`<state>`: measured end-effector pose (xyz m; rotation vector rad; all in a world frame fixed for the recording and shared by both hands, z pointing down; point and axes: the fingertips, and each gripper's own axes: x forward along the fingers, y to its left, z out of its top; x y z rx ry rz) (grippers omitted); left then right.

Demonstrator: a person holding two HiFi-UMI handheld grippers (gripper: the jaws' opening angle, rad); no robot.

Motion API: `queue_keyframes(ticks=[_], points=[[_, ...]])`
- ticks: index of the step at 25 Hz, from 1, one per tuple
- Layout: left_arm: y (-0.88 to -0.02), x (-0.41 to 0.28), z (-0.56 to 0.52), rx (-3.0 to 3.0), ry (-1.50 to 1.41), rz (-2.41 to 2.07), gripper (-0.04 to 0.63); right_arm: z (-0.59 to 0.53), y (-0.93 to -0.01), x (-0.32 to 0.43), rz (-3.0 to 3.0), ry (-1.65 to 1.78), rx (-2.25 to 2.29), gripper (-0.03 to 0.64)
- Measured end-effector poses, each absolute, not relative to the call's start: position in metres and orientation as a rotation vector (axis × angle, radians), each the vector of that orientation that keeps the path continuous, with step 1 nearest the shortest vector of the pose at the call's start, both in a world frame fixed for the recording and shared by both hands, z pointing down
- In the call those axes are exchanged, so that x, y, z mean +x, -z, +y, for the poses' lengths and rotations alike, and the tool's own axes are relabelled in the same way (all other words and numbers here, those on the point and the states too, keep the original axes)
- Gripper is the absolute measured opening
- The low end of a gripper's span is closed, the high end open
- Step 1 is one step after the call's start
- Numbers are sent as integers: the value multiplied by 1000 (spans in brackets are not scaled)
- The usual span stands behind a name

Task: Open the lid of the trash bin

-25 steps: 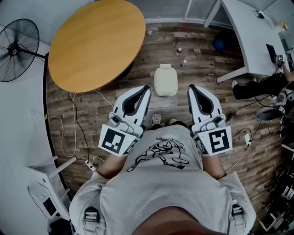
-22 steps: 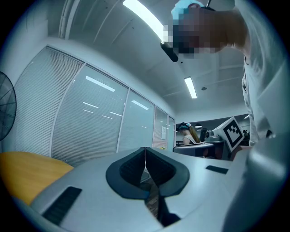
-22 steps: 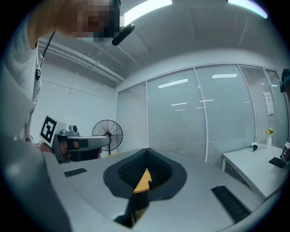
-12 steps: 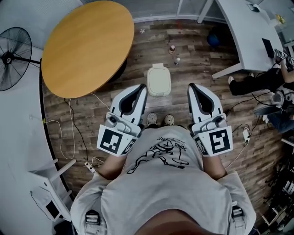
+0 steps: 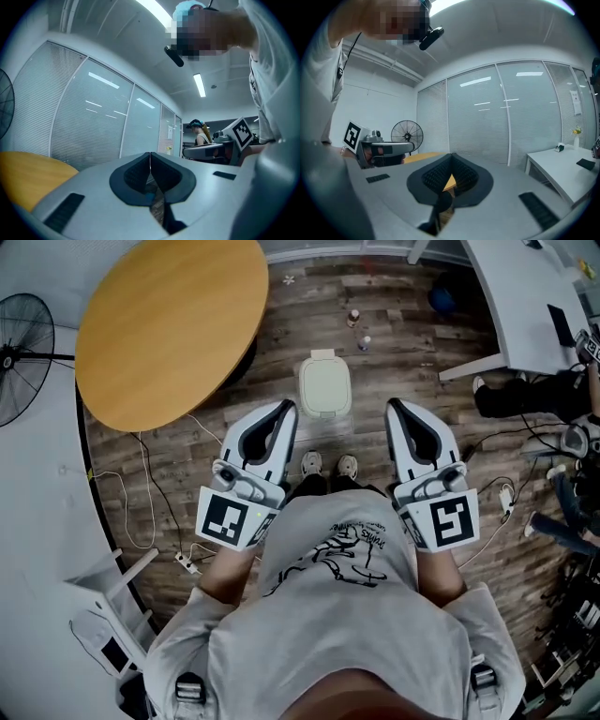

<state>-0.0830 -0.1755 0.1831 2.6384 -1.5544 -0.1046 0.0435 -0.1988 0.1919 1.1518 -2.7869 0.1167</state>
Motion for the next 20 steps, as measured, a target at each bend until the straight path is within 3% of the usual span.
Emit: queue_keyframes(ticks=[20], points=[[-313,-86,-210,2570,-101,-1439,20,-228,-318,31,-2656,-264,1048,31]])
